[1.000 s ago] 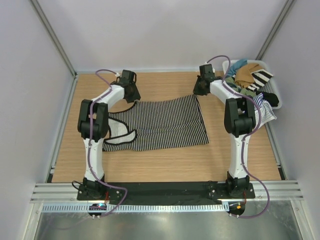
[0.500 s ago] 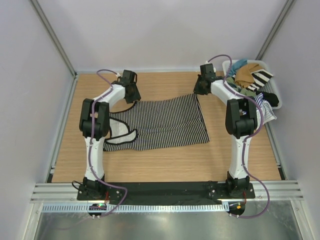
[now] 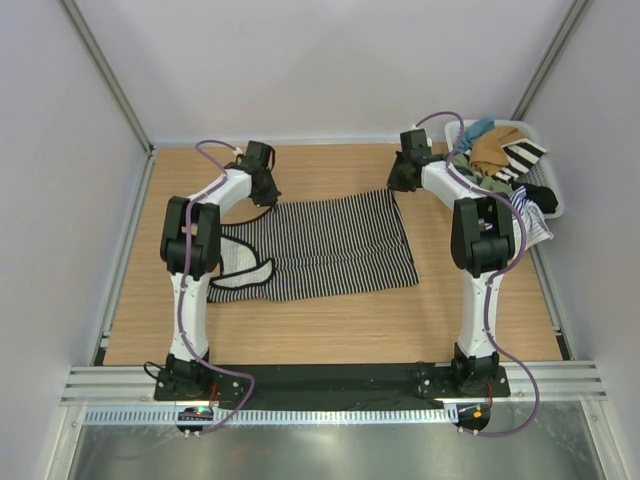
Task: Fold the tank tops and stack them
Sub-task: Fold the tank top
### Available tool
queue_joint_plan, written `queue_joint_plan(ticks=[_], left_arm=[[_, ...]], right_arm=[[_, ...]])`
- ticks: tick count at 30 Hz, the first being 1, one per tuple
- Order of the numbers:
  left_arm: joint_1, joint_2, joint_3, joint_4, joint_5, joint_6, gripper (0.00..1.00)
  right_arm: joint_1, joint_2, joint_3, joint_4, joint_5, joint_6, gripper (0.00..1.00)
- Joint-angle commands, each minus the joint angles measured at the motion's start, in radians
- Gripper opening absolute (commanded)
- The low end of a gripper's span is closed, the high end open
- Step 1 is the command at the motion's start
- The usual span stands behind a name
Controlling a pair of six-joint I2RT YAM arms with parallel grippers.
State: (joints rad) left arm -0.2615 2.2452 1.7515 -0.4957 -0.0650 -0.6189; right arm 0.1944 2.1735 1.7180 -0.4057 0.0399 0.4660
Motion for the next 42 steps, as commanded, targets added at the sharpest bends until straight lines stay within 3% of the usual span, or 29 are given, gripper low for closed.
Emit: queue_joint_plan(ticks=[1,14,21,42], left_arm=[[-0.002,-0.096,-0.007,-0.018,0.007,0.024,0.00],[-0.117,-0.354,-0.248,0.069,-0.202,0.081,0.00],[-0.180,-0.467,-0.408,0.088,-0.254,0.061,0.00],[-0.306,-0.690,-0.653,0.059,-0.360,0.028,0.00]], right_arm=[[0.004,-0.081,0.002,0.022,0.008,-0.009,0.01],[0.005,-0.230,-0.182,0.080,-0.009,-0.006,0.01],[0.005,-0.320,-0.288,0.085,-0.015,0.000,0.01],[0.004,-0.604,-0.647,0.137,-0.023,0.014,0.01]])
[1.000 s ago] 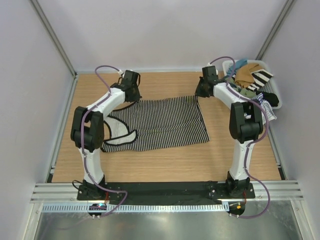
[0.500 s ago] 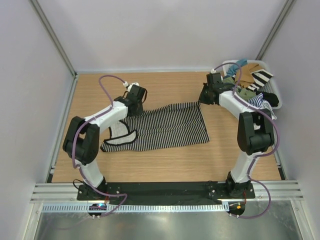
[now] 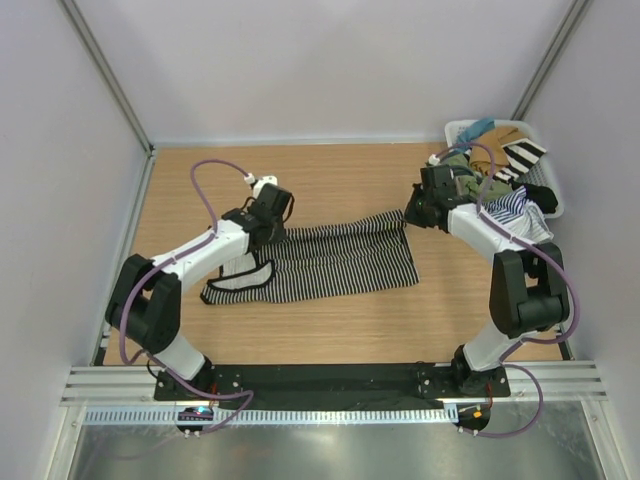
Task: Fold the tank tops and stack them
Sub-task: Fold the tank top
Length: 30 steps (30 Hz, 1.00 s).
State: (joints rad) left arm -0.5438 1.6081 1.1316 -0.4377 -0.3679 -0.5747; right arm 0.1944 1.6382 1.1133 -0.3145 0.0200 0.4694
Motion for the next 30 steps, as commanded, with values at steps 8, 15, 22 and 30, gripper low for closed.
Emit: queue_joint_plan(ticks=[8,15,22,30], left_arm=[[-0.039,-0.128,-0.125,0.002,-0.062,-0.025,0.00],[-0.114,-0.139,-0.205,0.005,-0.054,-0.073,0.01],[-0.177,-0.102,-0.268,-0.002,-0.101,-0.154,0.01],[-0.203,-0.142,-0.297,-0.025,-0.147,-0.194,0.39]], right_arm=[[0.004,-0.121,-0.128,0.055,0.001,0.023,0.01],[0.005,-0.149,-0.234,0.101,0.006,0.048,0.01],[0.005,-0.158,-0.336,0.150,0.008,0.077,0.02],[0.020,-0.239,-0.365,0.111,0.092,0.071,0.43]])
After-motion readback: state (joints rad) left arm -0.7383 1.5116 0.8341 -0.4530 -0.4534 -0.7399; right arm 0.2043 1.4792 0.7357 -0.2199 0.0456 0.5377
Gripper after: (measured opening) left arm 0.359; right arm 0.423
